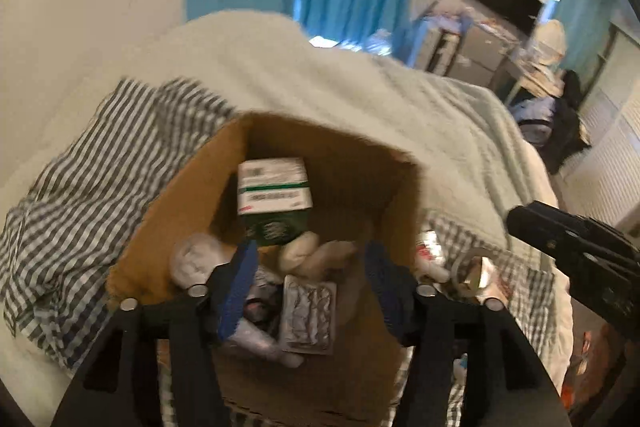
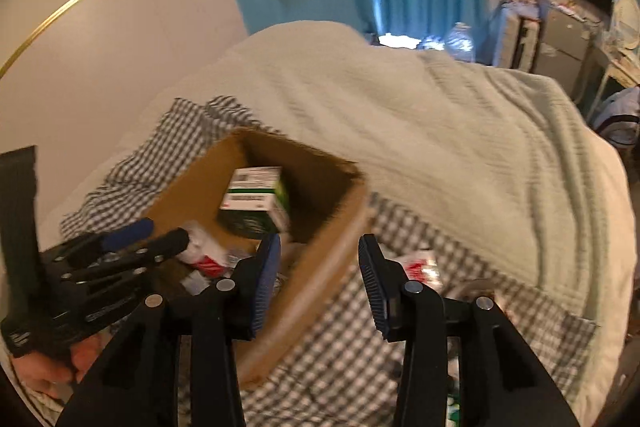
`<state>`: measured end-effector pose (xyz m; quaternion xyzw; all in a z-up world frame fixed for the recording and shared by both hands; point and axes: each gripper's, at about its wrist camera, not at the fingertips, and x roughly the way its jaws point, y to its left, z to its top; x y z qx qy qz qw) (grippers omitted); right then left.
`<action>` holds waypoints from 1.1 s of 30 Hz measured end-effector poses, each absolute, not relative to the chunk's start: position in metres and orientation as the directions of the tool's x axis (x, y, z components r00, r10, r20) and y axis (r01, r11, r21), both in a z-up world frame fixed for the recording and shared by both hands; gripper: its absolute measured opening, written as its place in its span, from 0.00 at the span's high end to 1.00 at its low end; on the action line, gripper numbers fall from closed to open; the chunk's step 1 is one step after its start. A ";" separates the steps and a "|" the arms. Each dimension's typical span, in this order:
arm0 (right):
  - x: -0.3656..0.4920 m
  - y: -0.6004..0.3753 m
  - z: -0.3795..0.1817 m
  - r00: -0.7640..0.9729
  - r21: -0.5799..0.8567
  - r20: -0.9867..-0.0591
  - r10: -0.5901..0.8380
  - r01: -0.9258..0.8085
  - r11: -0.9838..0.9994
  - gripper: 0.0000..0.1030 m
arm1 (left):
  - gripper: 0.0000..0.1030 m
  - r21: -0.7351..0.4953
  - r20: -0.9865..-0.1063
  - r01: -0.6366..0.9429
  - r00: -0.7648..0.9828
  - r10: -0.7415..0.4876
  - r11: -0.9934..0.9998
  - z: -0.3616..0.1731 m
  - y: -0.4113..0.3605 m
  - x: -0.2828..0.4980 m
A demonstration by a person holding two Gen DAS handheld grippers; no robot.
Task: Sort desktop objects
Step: 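Carry the foil blister pack in the right tool and drop it into the cardboard box, then move both tools back over the remaining items on the sheet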
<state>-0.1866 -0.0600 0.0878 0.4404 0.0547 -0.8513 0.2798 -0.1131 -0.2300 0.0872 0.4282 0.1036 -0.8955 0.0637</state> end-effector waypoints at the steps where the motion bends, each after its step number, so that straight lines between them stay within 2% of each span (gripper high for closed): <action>1: -0.188 -0.051 0.089 -0.461 0.147 -0.783 -0.418 0.516 -0.844 0.61 | 0.31 -0.125 -0.770 0.176 -0.638 -0.016 -0.976 0.090 -0.220 -0.112; 2: -0.188 -0.041 0.090 -0.472 0.135 -0.785 -0.402 0.503 -0.854 0.61 | 0.28 -0.119 -0.761 0.149 -0.649 -0.006 -0.982 0.093 -0.210 -0.111; 6: -0.195 -0.001 0.084 -0.489 0.099 -0.807 -0.329 0.439 -0.893 0.61 | 0.27 -0.106 -0.737 0.033 -0.673 0.056 -0.994 0.098 -0.160 -0.111; 11: -0.203 0.047 0.066 -0.476 0.081 -0.840 -0.261 0.365 -0.928 0.61 | 0.27 -0.089 -0.772 -0.067 -0.626 0.111 -0.994 0.080 -0.104 -0.121; 13: -0.207 0.066 0.055 -0.448 0.122 -0.852 -0.270 0.331 -0.936 0.61 | 0.27 -0.069 -0.787 -0.097 -0.607 0.114 -0.993 0.069 -0.085 -0.125; 16: -0.221 0.100 0.026 -0.361 0.260 -0.874 -0.326 0.219 -0.940 0.61 | 0.27 -0.056 -0.807 -0.130 -0.578 0.122 -0.990 0.049 -0.067 -0.129; 19: -0.230 0.122 -0.007 -0.286 0.310 -0.898 -0.333 0.126 -0.942 0.61 | 0.27 -0.044 -0.832 -0.168 -0.539 0.129 -0.985 0.023 -0.051 -0.130; 26: -0.222 0.154 -0.064 -0.186 0.277 -0.941 -0.282 0.049 -0.960 0.61 | 0.27 -0.035 -0.890 -0.238 -0.434 0.139 -0.971 -0.035 -0.029 -0.135; 30: -0.217 0.171 -0.078 -0.161 0.248 -0.955 -0.248 0.022 -0.969 0.61 | 0.27 -0.051 -0.901 -0.284 -0.401 0.167 -0.957 -0.055 -0.021 -0.137; 33: -0.215 0.182 -0.083 -0.153 0.228 -0.962 -0.227 0.008 -0.974 0.58 | 0.27 -0.017 -0.909 -0.295 -0.394 0.138 -0.955 -0.066 -0.014 -0.138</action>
